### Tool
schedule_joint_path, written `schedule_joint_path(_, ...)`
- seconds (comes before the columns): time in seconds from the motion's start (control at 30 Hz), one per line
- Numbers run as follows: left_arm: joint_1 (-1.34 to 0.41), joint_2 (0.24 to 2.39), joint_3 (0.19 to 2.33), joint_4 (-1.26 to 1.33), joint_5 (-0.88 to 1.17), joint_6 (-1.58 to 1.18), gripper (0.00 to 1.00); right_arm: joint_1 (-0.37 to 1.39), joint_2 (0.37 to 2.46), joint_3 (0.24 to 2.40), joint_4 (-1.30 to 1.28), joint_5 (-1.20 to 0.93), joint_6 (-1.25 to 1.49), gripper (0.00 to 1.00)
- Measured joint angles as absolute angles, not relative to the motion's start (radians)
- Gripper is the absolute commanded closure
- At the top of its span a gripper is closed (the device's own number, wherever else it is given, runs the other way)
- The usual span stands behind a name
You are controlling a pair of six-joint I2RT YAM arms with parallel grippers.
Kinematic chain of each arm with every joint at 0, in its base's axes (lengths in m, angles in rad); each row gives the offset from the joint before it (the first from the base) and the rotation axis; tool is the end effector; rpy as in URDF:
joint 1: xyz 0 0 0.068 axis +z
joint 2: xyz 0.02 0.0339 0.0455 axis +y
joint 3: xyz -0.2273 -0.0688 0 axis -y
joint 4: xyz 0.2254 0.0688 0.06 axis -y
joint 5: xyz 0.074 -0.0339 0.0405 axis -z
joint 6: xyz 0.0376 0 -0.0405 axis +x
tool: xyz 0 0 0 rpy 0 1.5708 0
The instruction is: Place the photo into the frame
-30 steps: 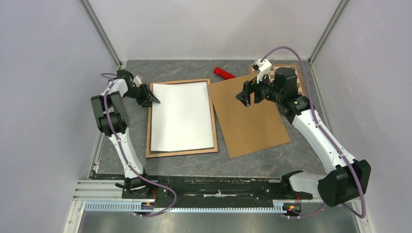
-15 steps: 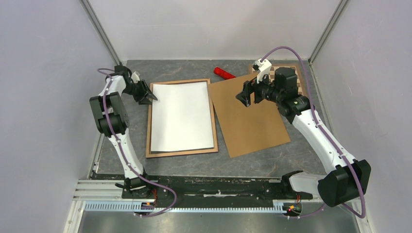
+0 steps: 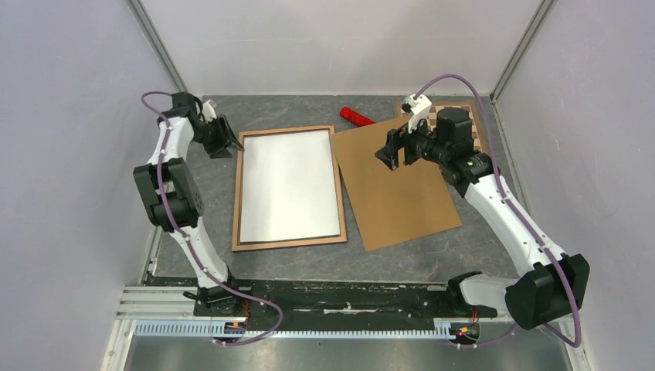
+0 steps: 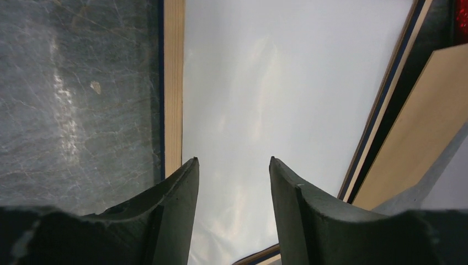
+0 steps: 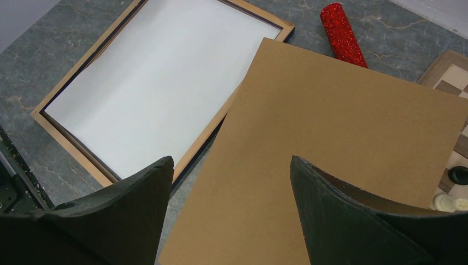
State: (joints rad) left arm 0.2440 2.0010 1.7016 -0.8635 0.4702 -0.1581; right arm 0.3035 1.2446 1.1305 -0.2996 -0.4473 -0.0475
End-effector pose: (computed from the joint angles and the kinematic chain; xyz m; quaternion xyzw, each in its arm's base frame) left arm 0.3831 0.0778 0.2122 -0.1440 0.9426 -0.2194 0.2066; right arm 0.2592 0.0982 0.3194 -0.2620 0.7827 0.2522 0.5051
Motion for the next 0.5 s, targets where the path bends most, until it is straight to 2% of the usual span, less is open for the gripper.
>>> schedule_joint_path(0.2, 0.214, 1.896, 1.538, -0.851, 0.474, -0.113, 0.41, 0.303, 1.241, 1.113, -0.290, -0.447, -0.075, 0.20)
schedule_joint_path(0.5, 0.148, 1.694, 1.264, -0.860, 0.467, 0.138, 0.40, 0.302, 1.239, 1.032, -0.266, -0.495, -0.139, 0.20)
